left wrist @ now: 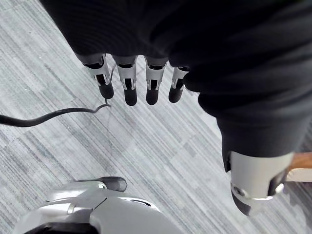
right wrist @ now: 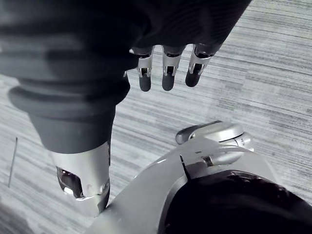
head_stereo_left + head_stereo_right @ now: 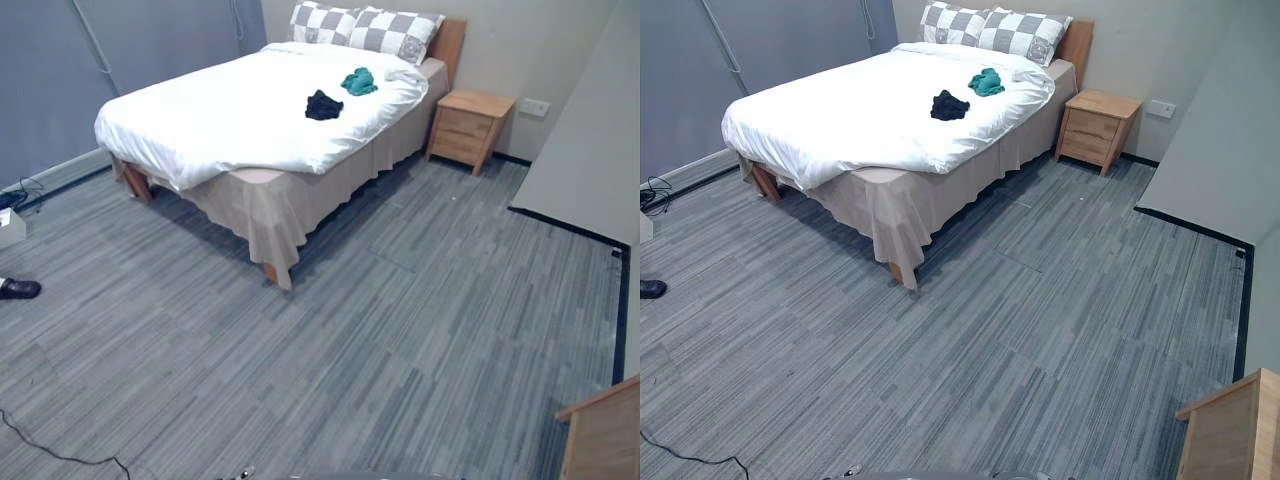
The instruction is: Tidy the bed and pick cloth on bed and put in laundry
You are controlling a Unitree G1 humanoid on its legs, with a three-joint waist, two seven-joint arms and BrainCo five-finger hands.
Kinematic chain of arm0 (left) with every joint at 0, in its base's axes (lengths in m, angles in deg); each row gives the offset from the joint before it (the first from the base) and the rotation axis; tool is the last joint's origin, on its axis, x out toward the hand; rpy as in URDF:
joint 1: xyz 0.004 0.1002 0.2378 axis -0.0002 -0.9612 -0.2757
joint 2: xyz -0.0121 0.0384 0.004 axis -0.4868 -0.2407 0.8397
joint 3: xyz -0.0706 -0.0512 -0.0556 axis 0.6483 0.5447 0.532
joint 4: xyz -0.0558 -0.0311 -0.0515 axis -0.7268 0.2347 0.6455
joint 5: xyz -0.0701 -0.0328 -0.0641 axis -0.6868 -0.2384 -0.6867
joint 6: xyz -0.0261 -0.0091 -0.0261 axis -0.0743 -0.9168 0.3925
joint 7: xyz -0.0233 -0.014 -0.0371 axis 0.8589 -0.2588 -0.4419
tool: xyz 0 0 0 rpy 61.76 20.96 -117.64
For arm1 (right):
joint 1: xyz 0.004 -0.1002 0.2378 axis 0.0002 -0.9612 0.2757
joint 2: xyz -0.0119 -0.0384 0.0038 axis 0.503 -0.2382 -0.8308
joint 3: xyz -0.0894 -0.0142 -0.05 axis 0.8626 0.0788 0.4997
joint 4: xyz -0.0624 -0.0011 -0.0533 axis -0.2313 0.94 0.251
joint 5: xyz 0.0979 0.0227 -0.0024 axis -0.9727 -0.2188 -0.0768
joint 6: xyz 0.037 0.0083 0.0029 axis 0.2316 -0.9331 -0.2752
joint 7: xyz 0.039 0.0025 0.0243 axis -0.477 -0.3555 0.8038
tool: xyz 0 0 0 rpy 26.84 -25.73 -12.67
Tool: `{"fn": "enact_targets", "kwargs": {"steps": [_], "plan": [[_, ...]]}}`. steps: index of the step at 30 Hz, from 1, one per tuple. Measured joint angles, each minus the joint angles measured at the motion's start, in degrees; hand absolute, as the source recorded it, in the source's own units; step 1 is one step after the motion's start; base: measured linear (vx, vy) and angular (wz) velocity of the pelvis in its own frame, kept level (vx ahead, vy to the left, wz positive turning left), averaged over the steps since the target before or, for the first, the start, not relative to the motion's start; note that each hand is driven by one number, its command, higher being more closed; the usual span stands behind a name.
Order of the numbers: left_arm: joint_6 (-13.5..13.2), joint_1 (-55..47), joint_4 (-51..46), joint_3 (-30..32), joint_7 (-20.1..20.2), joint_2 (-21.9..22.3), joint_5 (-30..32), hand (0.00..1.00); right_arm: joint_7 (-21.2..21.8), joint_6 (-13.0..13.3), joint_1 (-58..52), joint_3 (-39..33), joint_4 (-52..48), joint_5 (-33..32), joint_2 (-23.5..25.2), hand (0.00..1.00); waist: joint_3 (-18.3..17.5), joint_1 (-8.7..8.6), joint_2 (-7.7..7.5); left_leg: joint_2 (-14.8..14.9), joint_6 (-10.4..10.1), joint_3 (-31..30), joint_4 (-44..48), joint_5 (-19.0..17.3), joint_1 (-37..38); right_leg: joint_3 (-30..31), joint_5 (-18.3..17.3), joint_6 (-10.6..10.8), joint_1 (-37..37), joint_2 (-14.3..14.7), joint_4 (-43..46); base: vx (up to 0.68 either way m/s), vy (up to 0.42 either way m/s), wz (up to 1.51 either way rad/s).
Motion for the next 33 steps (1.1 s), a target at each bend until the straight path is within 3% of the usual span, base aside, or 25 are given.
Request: {"fn": "enact_targets", "kwargs": {"steps": [13, 30, 32, 33], "plan": [[-0.49, 0.16, -0.03, 0.06, 0.06, -0.46, -0.27, 0.00, 0.86, 0.05, 1.33, -0.51, 0.23, 0.08, 0.47, 0.00, 1.54, 0.02, -1.08, 0.51, -0.17, 0.44, -1.57, 0.16, 2.15, -1.21, -0.14, 0.19, 1.73, 0.65, -1.47, 0.01, -0.032, -0.01], [-0.88, 0.06, 0.25, 0.60, 0.25, -0.49, -0.23, 0.00, 1.22, -0.18, 1.45, -0.51, 0.22, 1.56, 0.60, 0.00, 1.77, 0.08, -1.43, 0.51, -0.24, 1.15, -2.64, 0.27, 2.65, -0.05, -0.10, 0.07, 1.52, 0.93, -1.90, -0.03, -0.024, -0.03], [-1.08, 0.13, 0.33, 0.75, 0.31, -0.53, -0.24, 0.00, 1.33, -0.32, 1.77, -0.51, 0.22, 2.50, 0.63, 0.00, 1.91, 0.12, -1.60, 0.50, -0.02, 1.30, -2.58, 0.06, 2.47, 0.09, -1.25, -0.34, 0.41, 0.89, -0.06, 0.00, -0.030, -0.07], [-1.07, 0.24, 0.31, 0.76, 0.41, -0.69, -0.25, 0.00, 1.34, -1.08, 2.16, -0.51, 0.20, 2.64, 0.69, 0.00, 2.16, 0.11, -1.89, 0.37, 0.10, 1.33, -2.20, -0.51, 2.16, 0.05, -4.24, 0.15, -2.20, 0.52, 5.12, 0.00, 0.000, 0.00]]}}
